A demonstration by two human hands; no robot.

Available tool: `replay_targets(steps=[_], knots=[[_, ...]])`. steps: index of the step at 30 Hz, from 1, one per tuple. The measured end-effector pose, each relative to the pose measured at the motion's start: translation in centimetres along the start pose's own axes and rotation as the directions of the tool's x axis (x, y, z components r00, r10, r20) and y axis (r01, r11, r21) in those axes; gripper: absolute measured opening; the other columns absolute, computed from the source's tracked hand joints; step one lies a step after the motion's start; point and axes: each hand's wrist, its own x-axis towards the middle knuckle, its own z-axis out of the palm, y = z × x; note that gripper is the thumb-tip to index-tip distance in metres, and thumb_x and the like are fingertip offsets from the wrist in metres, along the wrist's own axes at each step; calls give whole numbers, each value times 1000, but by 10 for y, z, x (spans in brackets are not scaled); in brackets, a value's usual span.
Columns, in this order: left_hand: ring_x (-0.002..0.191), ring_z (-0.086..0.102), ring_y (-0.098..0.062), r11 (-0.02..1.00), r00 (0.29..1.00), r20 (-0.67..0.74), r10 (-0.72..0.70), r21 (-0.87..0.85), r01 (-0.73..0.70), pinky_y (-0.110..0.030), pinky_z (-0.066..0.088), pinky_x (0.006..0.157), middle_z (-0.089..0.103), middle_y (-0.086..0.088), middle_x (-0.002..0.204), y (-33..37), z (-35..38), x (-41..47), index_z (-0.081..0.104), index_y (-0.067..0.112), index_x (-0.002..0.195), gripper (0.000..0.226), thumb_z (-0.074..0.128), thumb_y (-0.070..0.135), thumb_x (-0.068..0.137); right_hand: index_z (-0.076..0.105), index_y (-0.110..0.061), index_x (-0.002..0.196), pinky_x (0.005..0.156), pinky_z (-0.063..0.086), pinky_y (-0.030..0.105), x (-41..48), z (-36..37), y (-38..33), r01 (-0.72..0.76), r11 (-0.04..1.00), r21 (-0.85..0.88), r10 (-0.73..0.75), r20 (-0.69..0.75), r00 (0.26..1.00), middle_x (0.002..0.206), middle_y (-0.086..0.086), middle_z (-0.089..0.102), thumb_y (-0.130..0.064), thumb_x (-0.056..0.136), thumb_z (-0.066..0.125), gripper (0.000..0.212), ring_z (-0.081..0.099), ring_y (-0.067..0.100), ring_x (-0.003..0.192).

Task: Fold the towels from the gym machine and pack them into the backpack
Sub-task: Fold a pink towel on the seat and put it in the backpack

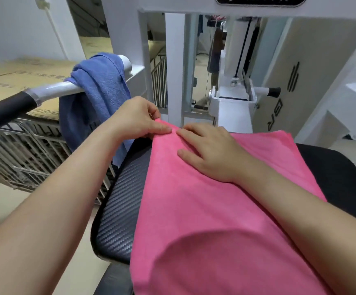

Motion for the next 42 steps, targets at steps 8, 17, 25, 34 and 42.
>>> replay_targets(steps=[8,17,25,34,42], knots=[[89,59,-17,976,972,-212,98,210,-53,-27,40,78,62,6,86,-2,20,-7,71,27,101,26,74,41,79,58,-24,124,94,45,46,0,-18,23,-220,968,121,219,16,976,122,2,63,-45,94,43,40,56,24,114],[75,61,-18,1000,964,-265,22,12,-19,-29,44,73,64,9,66,-4,23,-8,64,21,67,19,78,31,75,60,-24,92,84,46,34,-46,-89,90,-567,814,-123,558,434,707,98,-4,62,-45,92,56,21,57,21,93],[91,60,-27,993,884,-454,112,87,-82,-39,46,88,62,-1,98,3,20,-16,60,28,101,19,65,23,83,58,-19,108,90,47,46,-38,-69,89,-624,782,12,621,-103,777,114,11,60,-6,85,55,26,53,33,108],[78,50,-13,978,948,-317,27,204,40,-31,39,73,55,3,89,14,44,-170,63,40,100,25,71,47,77,65,-24,117,98,42,27,-157,-67,-14,-164,949,268,163,26,986,119,-9,61,-48,86,59,39,54,8,114],[68,57,-21,978,902,-399,-166,53,203,-34,44,66,60,-2,72,22,57,-230,62,36,93,24,76,44,74,56,-35,127,91,47,52,-220,-62,-12,-21,996,85,16,59,998,135,-3,51,-67,84,45,55,49,19,126]])
